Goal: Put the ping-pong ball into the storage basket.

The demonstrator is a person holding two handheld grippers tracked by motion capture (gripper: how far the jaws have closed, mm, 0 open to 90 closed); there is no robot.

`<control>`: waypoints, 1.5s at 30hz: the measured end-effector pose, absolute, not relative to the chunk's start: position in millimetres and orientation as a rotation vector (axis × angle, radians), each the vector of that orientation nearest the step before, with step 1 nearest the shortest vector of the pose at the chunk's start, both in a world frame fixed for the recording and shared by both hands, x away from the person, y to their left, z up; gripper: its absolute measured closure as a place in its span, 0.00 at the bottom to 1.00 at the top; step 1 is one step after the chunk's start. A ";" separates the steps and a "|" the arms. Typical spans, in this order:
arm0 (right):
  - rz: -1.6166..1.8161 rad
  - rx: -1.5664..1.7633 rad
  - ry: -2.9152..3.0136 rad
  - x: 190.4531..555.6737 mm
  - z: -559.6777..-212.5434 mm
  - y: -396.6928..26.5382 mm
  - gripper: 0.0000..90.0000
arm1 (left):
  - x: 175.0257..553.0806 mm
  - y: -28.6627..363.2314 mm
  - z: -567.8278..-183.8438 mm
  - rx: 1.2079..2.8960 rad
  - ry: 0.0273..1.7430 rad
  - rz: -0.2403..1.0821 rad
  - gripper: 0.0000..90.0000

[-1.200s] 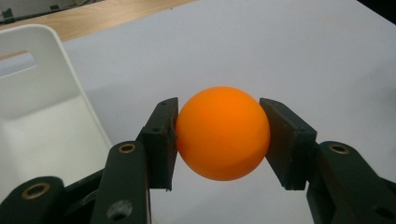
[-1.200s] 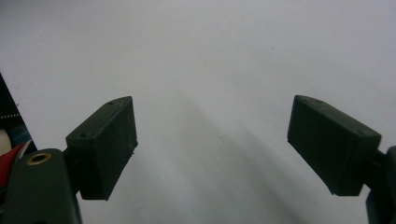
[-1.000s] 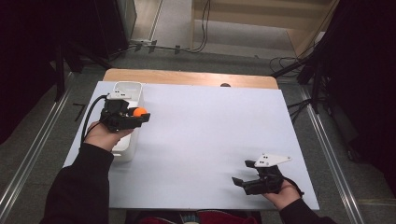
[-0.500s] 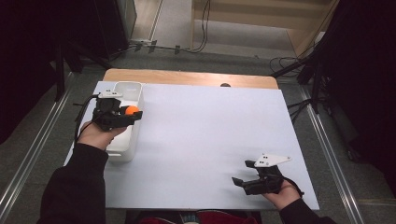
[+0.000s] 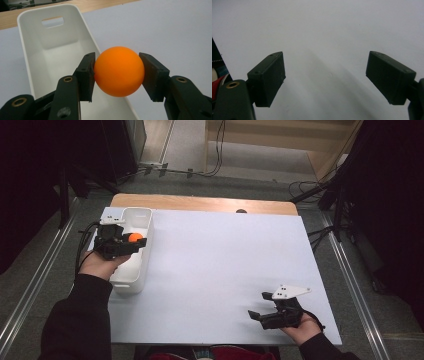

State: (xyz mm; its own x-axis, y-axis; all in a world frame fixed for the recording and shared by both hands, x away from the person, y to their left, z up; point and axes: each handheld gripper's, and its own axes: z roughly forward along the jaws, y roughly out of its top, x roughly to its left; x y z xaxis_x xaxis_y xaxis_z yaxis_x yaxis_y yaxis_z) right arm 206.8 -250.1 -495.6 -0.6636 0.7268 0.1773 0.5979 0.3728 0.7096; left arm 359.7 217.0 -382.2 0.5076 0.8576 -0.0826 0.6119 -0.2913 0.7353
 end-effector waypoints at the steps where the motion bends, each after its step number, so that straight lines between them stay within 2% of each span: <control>1: 1.165 1.198 2.464 206.8 -495.5 -250.2 0.16 | 359.9 217.4 -382.6 2.015 1.200 0.428 0.55; 45: 1.156 1.179 2.477 206.7 -496.4 -249.1 0.16 | 366.3 241.8 -392.9 1.985 1.293 0.461 0.55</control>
